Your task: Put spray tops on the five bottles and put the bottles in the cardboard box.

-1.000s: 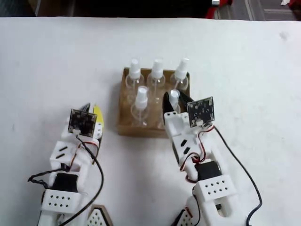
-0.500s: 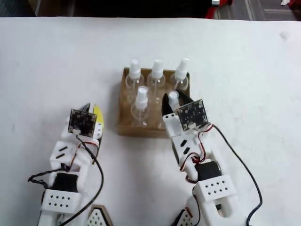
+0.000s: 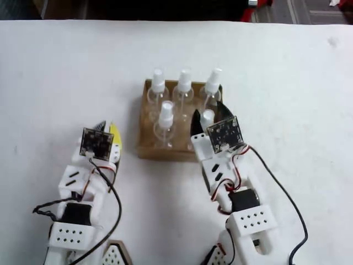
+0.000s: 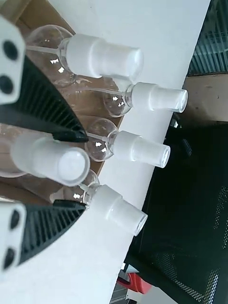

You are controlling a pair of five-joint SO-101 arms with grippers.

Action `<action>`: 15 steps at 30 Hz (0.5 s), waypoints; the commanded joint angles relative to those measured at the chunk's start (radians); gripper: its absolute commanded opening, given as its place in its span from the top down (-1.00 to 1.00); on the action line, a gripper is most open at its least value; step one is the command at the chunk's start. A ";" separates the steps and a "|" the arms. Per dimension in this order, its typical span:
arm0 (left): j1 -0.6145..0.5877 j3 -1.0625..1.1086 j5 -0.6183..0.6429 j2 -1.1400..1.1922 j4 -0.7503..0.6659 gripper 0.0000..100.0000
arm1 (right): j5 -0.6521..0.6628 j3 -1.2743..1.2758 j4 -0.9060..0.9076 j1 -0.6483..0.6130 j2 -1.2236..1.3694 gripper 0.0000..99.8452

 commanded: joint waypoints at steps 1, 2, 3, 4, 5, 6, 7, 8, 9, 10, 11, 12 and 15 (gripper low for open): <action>0.010 -0.018 -0.011 -0.012 -0.017 0.88 | 0.014 -0.008 0.008 0.007 -0.004 0.67; 0.010 -0.018 -0.011 -0.012 -0.017 0.88 | 0.014 -0.009 0.008 0.007 -0.005 0.67; 0.010 -0.018 -0.011 -0.012 -0.017 0.88 | 0.012 -0.009 0.007 0.007 -0.005 0.67; 0.010 -0.018 -0.011 -0.012 -0.017 0.88 | 0.003 -0.012 0.007 0.007 -0.005 0.67; 0.010 -0.018 -0.011 -0.012 -0.017 0.88 | -0.025 -0.015 0.007 0.007 -0.005 0.67; 0.010 -0.018 -0.011 -0.012 -0.017 0.88 | -0.055 -0.020 0.007 0.007 -0.007 0.67; 0.010 -0.018 -0.011 -0.012 -0.017 0.88 | -0.077 -0.032 0.007 0.007 -0.007 0.67; 0.010 -0.018 -0.011 -0.012 -0.017 0.88 | -0.095 -0.044 0.008 0.007 -0.007 0.67; 0.010 -0.018 -0.011 -0.012 -0.017 0.88 | -0.100 -0.058 0.012 0.008 -0.007 0.67; 0.010 -0.018 -0.011 -0.012 -0.017 0.88 | -0.101 -0.080 0.030 0.008 -0.007 0.67; 0.010 -0.018 -0.011 -0.012 -0.017 0.88 | -0.106 -0.104 0.059 0.008 -0.007 0.67; 0.010 -0.018 -0.011 -0.012 -0.017 0.88 | -0.106 -0.130 0.096 0.008 -0.007 0.67; 0.010 -0.018 -0.011 -0.012 -0.018 0.88 | -0.106 -0.219 0.206 0.008 -0.007 0.67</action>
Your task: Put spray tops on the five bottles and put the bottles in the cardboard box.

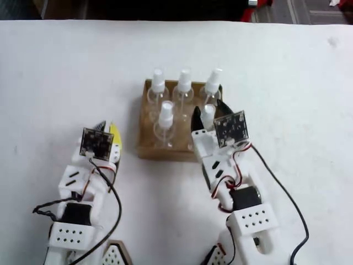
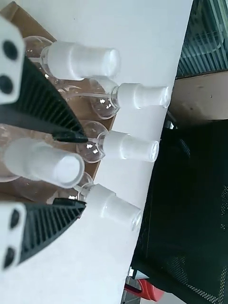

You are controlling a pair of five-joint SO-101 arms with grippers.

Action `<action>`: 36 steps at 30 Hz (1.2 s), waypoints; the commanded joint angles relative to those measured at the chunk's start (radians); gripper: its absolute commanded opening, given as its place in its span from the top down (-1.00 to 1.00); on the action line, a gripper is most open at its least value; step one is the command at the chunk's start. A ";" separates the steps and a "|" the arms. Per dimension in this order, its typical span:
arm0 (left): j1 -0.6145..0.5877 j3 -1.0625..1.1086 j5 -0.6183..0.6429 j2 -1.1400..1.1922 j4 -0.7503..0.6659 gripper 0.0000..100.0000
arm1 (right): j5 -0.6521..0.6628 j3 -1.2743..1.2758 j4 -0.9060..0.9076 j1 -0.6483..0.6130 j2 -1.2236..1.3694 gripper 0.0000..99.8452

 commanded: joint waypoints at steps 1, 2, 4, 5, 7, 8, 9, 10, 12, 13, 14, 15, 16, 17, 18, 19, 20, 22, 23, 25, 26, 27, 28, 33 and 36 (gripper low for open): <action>0.010 -0.018 -0.011 -0.012 -0.018 0.88 | -0.014 -0.164 0.151 0.007 -0.008 0.67; 0.010 -0.018 -0.011 -0.012 -0.018 0.88 | -0.014 -0.192 0.183 0.007 -0.008 0.67; 0.010 -0.018 -0.011 -0.012 -0.018 0.88 | -0.015 -0.249 0.242 0.007 -0.008 0.67; 0.010 -0.018 -0.011 -0.012 -0.018 0.88 | -0.015 -0.282 0.271 0.007 -0.008 0.67; 0.010 -0.018 -0.011 -0.012 -0.018 0.88 | -0.015 -0.353 0.335 0.007 -0.008 0.67; 0.010 -0.018 -0.011 -0.012 -0.018 0.88 | -0.015 -0.391 0.374 0.007 -0.008 0.67; 0.010 -0.018 -0.011 -0.012 -0.018 0.88 | -0.023 -0.434 0.415 0.007 -0.008 0.67; 0.010 -0.018 -0.011 -0.012 -0.017 0.88 | -0.046 -0.480 0.460 0.010 -0.008 0.67; 0.010 -0.018 -0.011 -0.012 -0.017 0.88 | -0.103 -0.578 0.561 0.015 -0.008 0.67; 0.010 -0.018 -0.011 -0.012 -0.017 0.88 | -0.124 -0.626 0.616 0.015 -0.008 0.67; 0.010 -0.018 -0.011 -0.012 -0.017 0.88 | -0.132 -0.674 0.671 0.015 -0.008 0.67; 0.008 -0.018 -0.011 -0.012 -0.017 0.88 | -0.133 -0.717 0.725 0.015 -0.008 0.67; 0.008 -0.018 -0.011 -0.012 -0.018 0.88 | -0.133 -0.760 0.774 0.015 -0.008 0.67; 0.008 -0.018 -0.011 -0.012 -0.018 0.88 | -0.133 -0.795 0.817 0.015 -0.008 0.67; 0.005 -0.018 -0.011 -0.012 -0.020 0.88 | -0.133 -0.830 0.858 0.016 -0.008 0.68; 0.004 -0.018 -0.011 -0.012 -0.020 0.88 | -0.133 -0.859 0.901 0.021 -0.010 0.68; 0.004 -0.018 -0.011 -0.012 -0.020 0.88 | -0.137 -0.890 0.944 0.038 -0.012 0.68; 0.002 -0.018 -0.011 -0.012 -0.020 0.88 | -0.141 -0.941 1.004 0.077 -0.035 0.78; 0.002 -0.018 -0.011 -0.012 -0.020 0.88 | -0.141 -0.961 1.018 0.096 -0.053 0.86; 0.002 -0.018 -0.011 -0.012 -0.020 0.88 | -0.141 -0.985 1.044 0.140 -0.111 0.98; 0.002 -0.020 -0.011 -0.012 -0.020 0.88 | -0.141 -0.988 1.061 0.160 -0.148 0.93; 0.001 -0.021 -0.011 -0.012 -0.018 0.88 | -0.141 -0.987 1.075 0.173 -0.186 0.91; 0.001 -0.023 -0.011 -0.012 -0.017 0.88 | -0.141 -0.985 1.087 0.182 -0.231 0.93; 0.001 -0.020 -0.011 -0.012 -0.018 0.95 | -0.135 -0.985 1.155 0.188 -0.453 0.97; -0.002 -0.020 -0.011 -0.012 -0.015 0.95 | -0.133 -0.985 1.184 0.189 -0.584 0.97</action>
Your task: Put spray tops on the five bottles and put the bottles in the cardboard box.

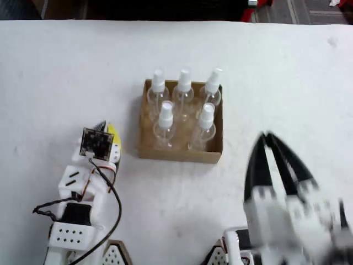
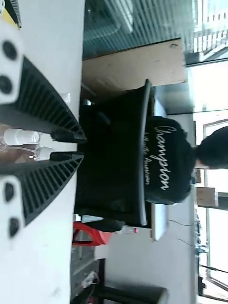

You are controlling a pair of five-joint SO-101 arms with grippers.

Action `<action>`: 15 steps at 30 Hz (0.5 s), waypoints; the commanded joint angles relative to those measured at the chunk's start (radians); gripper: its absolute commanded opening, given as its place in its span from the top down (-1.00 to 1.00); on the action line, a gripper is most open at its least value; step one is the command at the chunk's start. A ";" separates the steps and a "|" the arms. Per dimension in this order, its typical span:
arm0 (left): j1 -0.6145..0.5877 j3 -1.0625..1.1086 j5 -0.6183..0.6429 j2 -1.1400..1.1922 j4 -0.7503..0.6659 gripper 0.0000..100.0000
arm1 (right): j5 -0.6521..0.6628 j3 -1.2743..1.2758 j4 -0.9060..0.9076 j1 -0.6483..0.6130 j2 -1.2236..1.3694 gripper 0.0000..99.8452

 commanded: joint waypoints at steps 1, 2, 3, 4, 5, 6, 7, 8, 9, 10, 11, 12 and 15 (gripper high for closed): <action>-0.019 -0.020 -0.011 -0.012 -0.015 0.95 | -0.003 -0.031 0.044 0.012 -0.179 0.97; -0.035 -0.023 -0.005 -0.012 -0.015 0.95 | -0.003 -0.029 0.059 0.012 -0.219 0.97; -0.050 -0.023 -0.002 -0.012 -0.020 0.95 | -0.003 -0.031 0.081 0.012 -0.246 0.97; -0.064 -0.025 -0.002 -0.012 -0.021 0.95 | -0.003 -0.037 0.111 0.012 -0.254 0.97; -0.071 -0.025 0.000 -0.012 -0.021 0.95 | -0.003 -0.038 0.145 0.012 -0.248 0.97; -0.076 -0.026 0.000 -0.012 -0.021 0.95 | -0.003 -0.031 0.176 0.012 -0.240 0.97; -0.076 -0.026 0.000 -0.012 -0.021 0.95 | -0.003 -0.026 0.202 0.012 -0.234 0.97; -0.076 -0.026 0.000 -0.012 -0.021 0.95 | -0.003 -0.008 0.217 0.012 -0.236 0.97; -0.076 -0.031 0.000 -0.012 -0.017 0.95 | -0.003 0.012 0.223 0.012 -0.236 0.97; -0.076 -0.035 0.000 -0.012 -0.014 0.95 | -0.003 0.037 0.223 0.012 -0.242 0.97; -0.076 -0.038 0.000 -0.012 -0.011 0.95 | -0.003 0.058 0.225 0.012 -0.242 0.97; -0.076 -0.043 0.000 -0.012 0.002 0.95 | -0.003 0.080 0.223 0.012 -0.242 0.97; -0.079 -0.089 0.023 -0.033 0.077 0.95 | -0.003 0.146 0.222 0.012 -0.242 0.97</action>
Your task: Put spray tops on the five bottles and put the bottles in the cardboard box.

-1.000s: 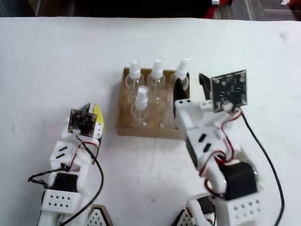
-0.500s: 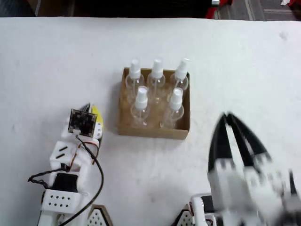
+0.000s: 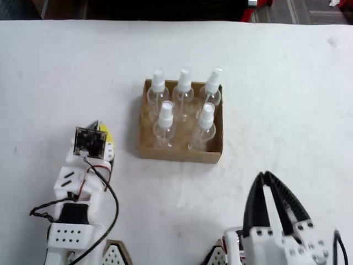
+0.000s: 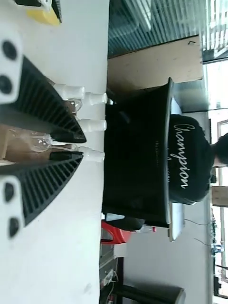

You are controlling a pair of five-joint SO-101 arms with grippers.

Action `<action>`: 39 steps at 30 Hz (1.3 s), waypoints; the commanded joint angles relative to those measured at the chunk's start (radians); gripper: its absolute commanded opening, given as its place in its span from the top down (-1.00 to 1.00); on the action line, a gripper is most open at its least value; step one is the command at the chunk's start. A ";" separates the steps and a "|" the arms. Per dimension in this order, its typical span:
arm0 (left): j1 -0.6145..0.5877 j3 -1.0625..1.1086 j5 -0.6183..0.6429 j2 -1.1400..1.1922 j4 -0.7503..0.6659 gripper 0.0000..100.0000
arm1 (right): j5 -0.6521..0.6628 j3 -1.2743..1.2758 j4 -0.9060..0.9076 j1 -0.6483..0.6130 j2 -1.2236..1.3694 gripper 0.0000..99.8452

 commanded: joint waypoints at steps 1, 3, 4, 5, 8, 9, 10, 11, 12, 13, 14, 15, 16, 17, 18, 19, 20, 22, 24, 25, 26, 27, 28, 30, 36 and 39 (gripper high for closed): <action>-0.028 -0.107 0.043 -0.053 0.115 0.95 | -0.003 0.087 0.001 0.008 -0.007 0.97; -0.059 -0.141 0.091 -0.117 0.207 0.95 | -0.003 0.137 0.001 0.008 -0.007 0.97; -0.073 -0.149 0.109 -0.160 0.247 0.95 | -0.003 0.161 -0.002 0.008 -0.007 0.97; -0.084 -0.150 0.120 -0.206 0.284 0.95 | -0.003 0.190 -0.016 0.008 -0.007 0.97; -0.090 -0.150 0.117 -0.374 0.388 0.95 | -0.003 0.290 -0.084 0.008 -0.007 0.97; -0.088 -0.164 0.117 -0.400 0.410 0.95 | -0.003 0.327 -0.113 0.008 -0.007 0.97; -0.088 -0.172 0.117 -0.392 0.419 0.95 | -0.003 0.365 -0.143 0.008 -0.007 0.97; -0.088 -0.175 0.117 -0.374 0.420 0.95 | -0.003 0.399 -0.176 0.008 -0.007 0.97; -0.088 -0.175 0.117 -0.355 0.416 0.95 | -0.003 0.433 -0.209 0.008 -0.007 0.97; -0.088 -0.176 0.117 -0.349 0.416 0.95 | -0.003 0.462 -0.239 0.008 -0.007 0.97; -0.088 -0.176 0.117 -0.349 0.416 0.95 | -0.003 0.488 -0.265 0.008 -0.007 0.97; -0.088 -0.176 0.117 -0.352 0.416 0.95 | -0.003 0.514 -0.285 0.008 -0.007 0.97; -0.088 -0.176 0.117 -0.358 0.419 0.95 | -0.003 0.535 -0.295 0.010 -0.007 0.97; -0.088 -0.176 0.117 -0.361 0.419 0.95 | -0.003 0.559 -0.303 0.010 -0.007 0.97; -0.088 -0.176 0.115 -0.363 0.419 0.95 | -0.003 0.578 -0.305 0.010 -0.007 0.97; -0.088 -0.176 0.107 -0.363 0.419 0.95 | -0.003 0.597 -0.305 0.012 -0.007 0.97; -0.087 -0.175 0.098 -0.363 0.417 0.95 | -0.003 0.612 -0.305 0.021 -0.007 0.97; -0.087 -0.176 0.087 -0.363 0.414 0.95 | -0.003 0.632 -0.309 0.073 -0.007 0.97; -0.087 -0.193 0.087 -0.363 0.404 0.95 | -0.003 0.635 -0.309 0.142 -0.007 0.97; -0.087 -0.204 0.083 -0.363 0.393 0.95 | -0.003 0.637 -0.309 0.179 -0.007 0.97; -0.087 -0.219 0.066 -0.363 0.388 0.95 | -0.003 0.638 -0.309 0.216 -0.007 0.97; -0.087 -0.232 0.043 -0.363 0.382 0.95 | -0.006 0.640 -0.305 0.248 -0.007 0.97; -0.087 -0.249 0.021 -0.363 0.381 0.95 | -0.011 0.647 -0.303 0.277 -0.007 0.97; -0.087 -0.279 -0.014 -0.363 0.381 0.95 | -0.011 0.683 -0.303 0.325 -0.007 0.97; -0.091 -0.230 -0.098 -0.363 0.391 0.94 | -0.012 0.885 -0.309 0.351 -0.007 0.97; -0.094 -0.137 -0.101 -0.363 0.436 0.94 | -0.012 0.971 -0.309 0.351 -0.007 0.97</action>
